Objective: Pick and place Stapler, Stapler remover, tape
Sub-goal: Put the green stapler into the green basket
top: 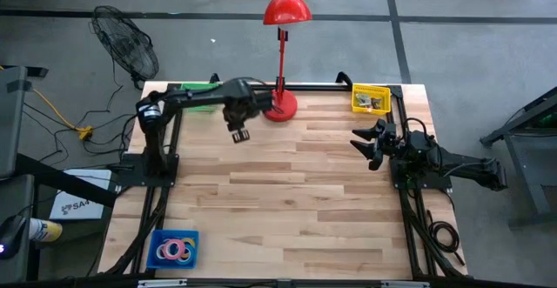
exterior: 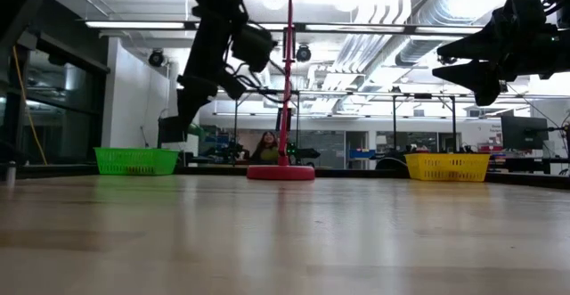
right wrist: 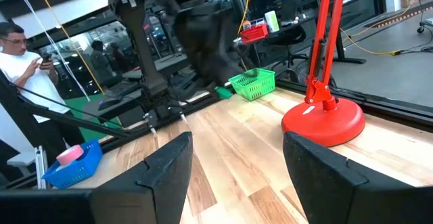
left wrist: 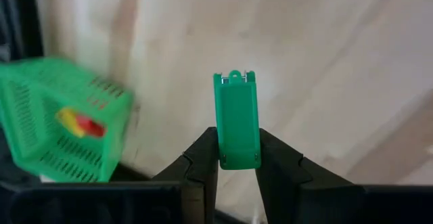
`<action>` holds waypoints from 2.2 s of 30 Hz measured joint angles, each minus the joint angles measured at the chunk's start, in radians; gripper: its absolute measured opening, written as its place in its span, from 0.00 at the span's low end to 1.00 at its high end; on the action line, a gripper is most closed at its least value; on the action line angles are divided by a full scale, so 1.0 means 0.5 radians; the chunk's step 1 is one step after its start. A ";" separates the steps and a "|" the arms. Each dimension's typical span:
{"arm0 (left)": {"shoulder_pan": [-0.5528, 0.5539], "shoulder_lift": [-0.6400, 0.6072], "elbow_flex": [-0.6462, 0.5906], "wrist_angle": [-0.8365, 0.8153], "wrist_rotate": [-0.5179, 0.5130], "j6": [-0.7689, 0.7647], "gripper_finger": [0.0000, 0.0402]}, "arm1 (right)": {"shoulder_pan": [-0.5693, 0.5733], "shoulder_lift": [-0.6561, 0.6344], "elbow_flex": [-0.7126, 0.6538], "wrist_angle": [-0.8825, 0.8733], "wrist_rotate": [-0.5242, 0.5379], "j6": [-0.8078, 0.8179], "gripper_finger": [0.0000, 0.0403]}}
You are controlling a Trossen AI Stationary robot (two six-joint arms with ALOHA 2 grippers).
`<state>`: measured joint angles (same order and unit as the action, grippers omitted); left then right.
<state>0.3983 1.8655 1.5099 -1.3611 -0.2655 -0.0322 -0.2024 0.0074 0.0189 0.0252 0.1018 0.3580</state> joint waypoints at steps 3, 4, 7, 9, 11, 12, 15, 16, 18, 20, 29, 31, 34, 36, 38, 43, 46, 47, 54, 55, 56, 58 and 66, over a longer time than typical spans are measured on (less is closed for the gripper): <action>0.110 -0.035 -0.002 -0.007 -0.021 -0.007 0.19 | -0.001 -0.001 0.000 0.000 0.000 0.000 0.55; 0.150 -0.047 -0.002 0.000 -0.020 -0.006 0.19 | -0.001 0.001 0.000 0.000 0.000 0.000 0.55; 0.252 -0.069 -0.001 -0.001 -0.041 -0.005 0.19 | -0.001 0.004 0.000 0.000 0.000 0.000 0.55; 0.335 -0.080 -0.002 -0.008 -0.083 0.006 0.19 | 0.000 0.010 0.000 -0.001 0.000 0.000 0.55; 0.412 -0.096 -0.001 -0.004 -0.140 0.018 0.19 | -0.001 0.010 0.000 -0.001 0.000 0.000 0.55; 0.455 -0.097 0.002 0.005 -0.144 0.018 0.19 | 0.000 0.010 0.000 -0.001 0.000 0.000 0.55; 0.594 -0.093 -0.001 -0.002 -0.163 0.041 0.19 | 0.000 0.010 0.000 -0.001 0.000 0.000 0.55; 0.641 -0.093 -0.001 -0.002 -0.165 0.049 0.19 | -0.001 0.010 0.000 -0.001 0.000 0.000 0.55; 0.727 -0.093 -0.001 0.002 -0.163 0.053 0.19 | 0.000 0.010 0.000 -0.001 0.000 0.000 0.55; 0.810 -0.093 -0.001 0.009 -0.161 0.051 0.19 | -0.001 0.010 0.000 -0.001 0.000 0.000 0.55; 1.110 -0.093 -0.001 0.046 -0.052 -0.102 0.19 | -0.001 0.011 0.000 -0.002 0.000 0.000 0.55; 1.150 -0.092 -0.001 0.071 -0.020 -0.102 0.19 | 0.000 0.011 0.000 -0.002 -0.001 0.000 0.55; 1.198 -0.091 -0.001 0.130 0.081 -0.103 0.19 | 0.000 0.011 0.000 -0.002 0.000 0.000 0.55; 1.229 -0.090 -0.001 0.168 0.154 -0.104 0.19 | 0.000 0.011 0.000 -0.002 0.000 0.000 0.55; 1.255 -0.090 -0.001 0.192 0.200 -0.119 0.19 | -0.001 0.011 0.000 -0.002 -0.001 0.000 0.55; 1.323 -0.088 -0.001 0.183 0.264 -0.242 0.19 | 0.000 0.011 0.000 -0.002 0.000 0.000 0.55; 1.355 -0.087 -0.022 0.174 0.295 -0.279 0.19 | 0.000 0.011 0.000 -0.002 0.000 0.000 0.55; 1.356 -0.087 -0.042 0.174 0.294 -0.299 0.19 | 0.000 0.011 0.000 -0.002 0.000 0.000 0.55; 1.350 -0.086 -0.230 0.312 0.341 -0.341 0.19 | 0.000 0.011 0.001 -0.002 0.000 0.000 0.55; 1.350 -0.086 -0.235 0.326 0.340 -0.351 0.19 | 0.000 0.011 0.000 -0.002 0.000 0.000 0.55; 1.351 -0.086 -0.236 0.331 0.336 -0.359 0.19 | -0.001 0.011 0.001 -0.002 -0.001 0.000 0.55; 1.351 -0.086 -0.236 0.340 0.311 -0.360 0.20 | -0.001 0.011 0.001 -0.003 0.000 0.000 0.55; 1.351 -0.086 -0.236 0.350 0.309 -0.364 0.37 | -0.001 0.011 0.001 -0.002 0.000 0.000 0.55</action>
<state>1.0737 1.8225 1.3918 -1.1859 -0.1111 -0.2143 -0.2026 0.0132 0.0193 0.0241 0.1017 0.3580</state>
